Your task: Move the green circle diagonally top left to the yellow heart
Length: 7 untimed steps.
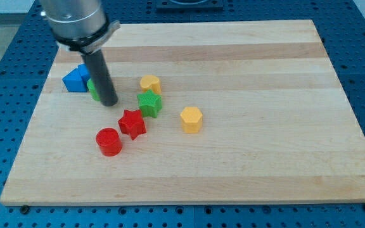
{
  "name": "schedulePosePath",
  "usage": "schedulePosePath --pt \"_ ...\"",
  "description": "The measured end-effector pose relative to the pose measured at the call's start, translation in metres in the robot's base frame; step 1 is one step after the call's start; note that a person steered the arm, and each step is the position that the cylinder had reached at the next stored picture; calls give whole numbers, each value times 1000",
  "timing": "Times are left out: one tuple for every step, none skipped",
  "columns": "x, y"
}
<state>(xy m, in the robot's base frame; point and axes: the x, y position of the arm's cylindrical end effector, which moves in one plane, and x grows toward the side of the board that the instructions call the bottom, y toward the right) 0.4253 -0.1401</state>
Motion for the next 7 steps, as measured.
schedulePosePath --pt "0 11" --pt "28 -30" --pt "45 -59" --pt "23 -82" --pt "-3 -86" --pt "-4 -86" --pt "-7 -48"
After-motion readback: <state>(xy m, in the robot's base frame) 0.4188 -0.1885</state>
